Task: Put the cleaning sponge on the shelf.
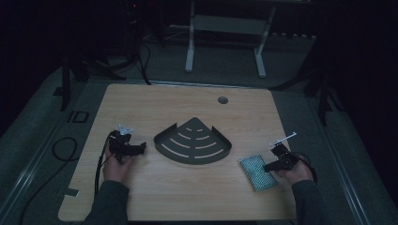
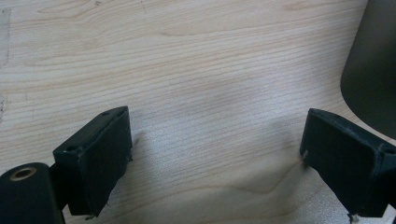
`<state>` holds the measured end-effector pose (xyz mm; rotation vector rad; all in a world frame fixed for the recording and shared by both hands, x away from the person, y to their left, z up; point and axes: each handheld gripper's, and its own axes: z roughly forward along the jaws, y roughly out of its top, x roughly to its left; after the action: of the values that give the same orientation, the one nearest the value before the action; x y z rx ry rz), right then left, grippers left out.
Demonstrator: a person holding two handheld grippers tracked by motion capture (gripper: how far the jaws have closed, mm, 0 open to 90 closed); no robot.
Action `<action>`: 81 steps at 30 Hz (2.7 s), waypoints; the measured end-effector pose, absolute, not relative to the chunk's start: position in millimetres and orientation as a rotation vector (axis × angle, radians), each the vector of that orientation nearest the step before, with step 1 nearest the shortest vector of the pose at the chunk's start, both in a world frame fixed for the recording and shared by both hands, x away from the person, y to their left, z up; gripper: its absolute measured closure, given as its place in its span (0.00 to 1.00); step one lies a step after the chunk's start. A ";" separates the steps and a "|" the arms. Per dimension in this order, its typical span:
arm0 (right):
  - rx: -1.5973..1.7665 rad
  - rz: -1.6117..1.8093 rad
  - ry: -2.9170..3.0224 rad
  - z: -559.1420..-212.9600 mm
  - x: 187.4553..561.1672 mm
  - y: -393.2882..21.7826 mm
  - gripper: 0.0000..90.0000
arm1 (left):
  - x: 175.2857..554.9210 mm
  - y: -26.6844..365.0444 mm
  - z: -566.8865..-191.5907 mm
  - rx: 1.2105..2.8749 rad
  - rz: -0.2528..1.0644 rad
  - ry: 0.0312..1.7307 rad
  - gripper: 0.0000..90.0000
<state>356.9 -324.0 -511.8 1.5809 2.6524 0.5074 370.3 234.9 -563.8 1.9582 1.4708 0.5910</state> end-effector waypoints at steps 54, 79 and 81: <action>1.366 0.477 2.601 -423.9 384.3 -281.2 1.00 | 370.4 234.8 -563.8 1.957 0.591 1.472 0.11; 1.249 0.532 2.609 -395.9 405.8 -244.4 1.00 | 370.5 234.5 -563.8 1.956 0.593 1.474 0.11; 1.244 0.534 2.610 -394.5 407.7 -241.8 1.00 | 370.5 234.5 -563.8 1.955 0.593 1.474 0.11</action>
<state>407.7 -241.8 -394.5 1.2438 2.6095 0.5344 370.5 234.5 -563.8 1.9547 1.4744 0.5934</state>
